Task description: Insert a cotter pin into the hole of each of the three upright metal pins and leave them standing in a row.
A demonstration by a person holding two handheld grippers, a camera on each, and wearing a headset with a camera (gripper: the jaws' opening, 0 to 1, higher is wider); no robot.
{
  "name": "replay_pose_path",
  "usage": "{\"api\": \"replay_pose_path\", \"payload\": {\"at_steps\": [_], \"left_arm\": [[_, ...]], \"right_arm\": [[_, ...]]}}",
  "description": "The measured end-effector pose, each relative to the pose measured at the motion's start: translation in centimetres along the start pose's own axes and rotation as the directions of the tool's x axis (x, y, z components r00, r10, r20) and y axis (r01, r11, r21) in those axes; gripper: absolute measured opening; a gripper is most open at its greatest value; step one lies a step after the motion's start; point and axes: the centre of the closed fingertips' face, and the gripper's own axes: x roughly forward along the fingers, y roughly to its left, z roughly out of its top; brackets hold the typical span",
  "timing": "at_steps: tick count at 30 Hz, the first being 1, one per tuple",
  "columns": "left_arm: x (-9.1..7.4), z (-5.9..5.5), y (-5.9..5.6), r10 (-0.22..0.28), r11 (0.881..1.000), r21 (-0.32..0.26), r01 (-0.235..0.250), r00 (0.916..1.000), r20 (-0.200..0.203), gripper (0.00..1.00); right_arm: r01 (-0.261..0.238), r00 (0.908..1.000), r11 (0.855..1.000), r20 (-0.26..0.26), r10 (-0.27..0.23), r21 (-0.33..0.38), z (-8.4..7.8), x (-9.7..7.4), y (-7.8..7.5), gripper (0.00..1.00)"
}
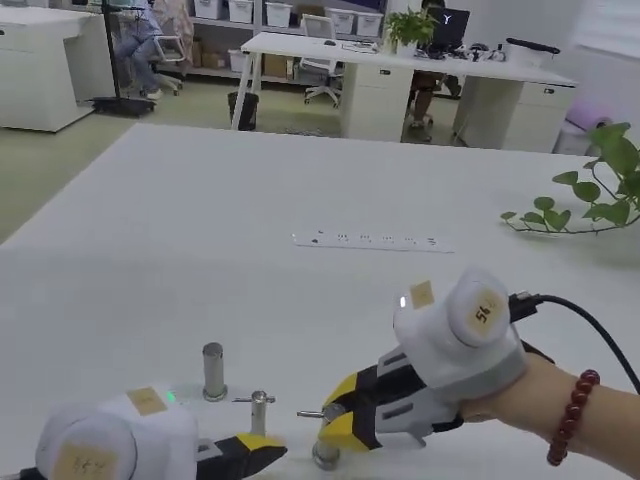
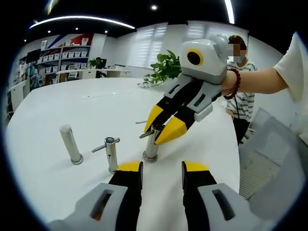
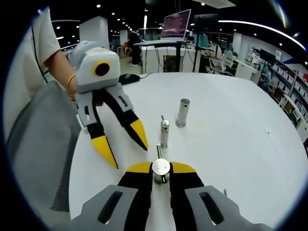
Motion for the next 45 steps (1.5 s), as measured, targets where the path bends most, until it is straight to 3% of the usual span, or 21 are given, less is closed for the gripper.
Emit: {"api": "replay_pose_path", "payload": {"at_steps": [5,16,36,45], "left_arm": [[-0.9,0.3,-0.1,0.008,1.0,0.001,-0.008,0.9996,0.026,0.34],[-2.1,0.7,-0.3,0.009,1.0,0.013,-0.01,0.9991,0.043,0.4],[-3.4,0.6,0.3,0.058,0.998,-0.01,-0.057,0.9965,0.061,0.45],[-3.8,0.9,0.7,0.078,0.997,-0.023,-0.077,0.9943,0.072,0.49]], "right_arm": [[0.009,0.9999,1.0,-0.006,-0.009,-0.003,0.1,0.1,-0.6,0.13],[0.003,0.9996,1.0,-0.029,-0.004,-0.012,-0.2,0.7,-1.1,0.13],[-0.048,0.9987,0.999,-0.016,0.048,0.006,-0.2,0.6,-1.4,0.15],[-0.041,0.999,0.998,0.017,0.041,0.054,0.2,0.4,-1.6,0.19]]}}
